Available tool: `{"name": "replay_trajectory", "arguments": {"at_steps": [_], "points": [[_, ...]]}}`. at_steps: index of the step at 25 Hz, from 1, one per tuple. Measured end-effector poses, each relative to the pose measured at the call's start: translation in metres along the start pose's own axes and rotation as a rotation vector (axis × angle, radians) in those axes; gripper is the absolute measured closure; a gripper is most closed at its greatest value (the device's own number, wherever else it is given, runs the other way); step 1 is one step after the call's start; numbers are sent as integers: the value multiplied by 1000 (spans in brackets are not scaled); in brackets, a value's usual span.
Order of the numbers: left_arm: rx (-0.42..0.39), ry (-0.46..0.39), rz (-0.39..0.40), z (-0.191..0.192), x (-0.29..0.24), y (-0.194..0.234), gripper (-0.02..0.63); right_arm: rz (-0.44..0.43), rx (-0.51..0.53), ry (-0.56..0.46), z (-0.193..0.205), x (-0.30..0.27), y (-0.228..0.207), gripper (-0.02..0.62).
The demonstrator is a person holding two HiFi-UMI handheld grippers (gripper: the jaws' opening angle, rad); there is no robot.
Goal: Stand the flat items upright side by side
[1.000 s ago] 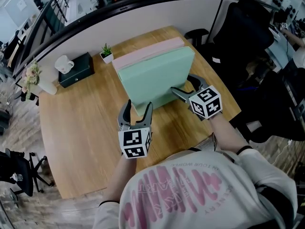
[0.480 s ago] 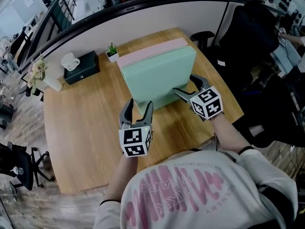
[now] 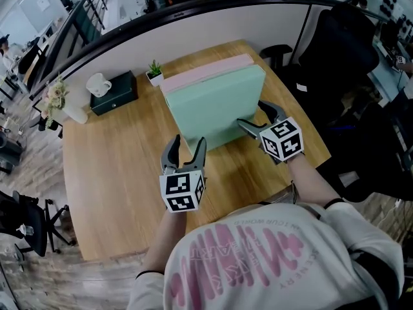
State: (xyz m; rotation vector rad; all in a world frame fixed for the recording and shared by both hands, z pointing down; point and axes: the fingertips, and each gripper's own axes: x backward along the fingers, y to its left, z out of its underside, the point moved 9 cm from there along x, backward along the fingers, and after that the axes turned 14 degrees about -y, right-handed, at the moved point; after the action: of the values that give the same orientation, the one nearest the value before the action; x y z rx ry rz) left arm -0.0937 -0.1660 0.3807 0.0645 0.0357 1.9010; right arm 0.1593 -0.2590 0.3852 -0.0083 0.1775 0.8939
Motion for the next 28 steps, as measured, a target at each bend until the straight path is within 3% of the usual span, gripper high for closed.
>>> {"name": "replay_trajectory", "arguments": {"at_steps": [4, 6, 8, 10, 12, 13, 17, 20, 28], "points": [[48, -20, -45, -5, 6, 9, 327, 47, -57, -22, -6, 7, -3, 218], [130, -50, -126, -4, 19, 18, 353, 109, -211, -54, -5, 18, -5, 221], [222, -71, -236, 5, 38, 25, 441, 195, -455, -108, 4, 34, -5, 318], [279, -55, -298, 16, 52, 27, 539, 240, -672, -160, 18, 47, 2, 491], [301, -29, -295, 21, 58, 22, 604, 223, -767, -170, 28, 51, 12, 571], [295, -24, -285, 20, 60, 17, 604, 202, -773, -168, 29, 51, 17, 597], [214, -45, -242, 0, 68, -8, 604, 117, -725, -190, 16, 58, 37, 597], [227, -76, -230, -16, 77, -25, 604, 70, -659, -182, -3, 62, 47, 597], [264, -118, -315, -25, 100, -93, 603, -65, -448, -195, -30, 107, 41, 597]]}}
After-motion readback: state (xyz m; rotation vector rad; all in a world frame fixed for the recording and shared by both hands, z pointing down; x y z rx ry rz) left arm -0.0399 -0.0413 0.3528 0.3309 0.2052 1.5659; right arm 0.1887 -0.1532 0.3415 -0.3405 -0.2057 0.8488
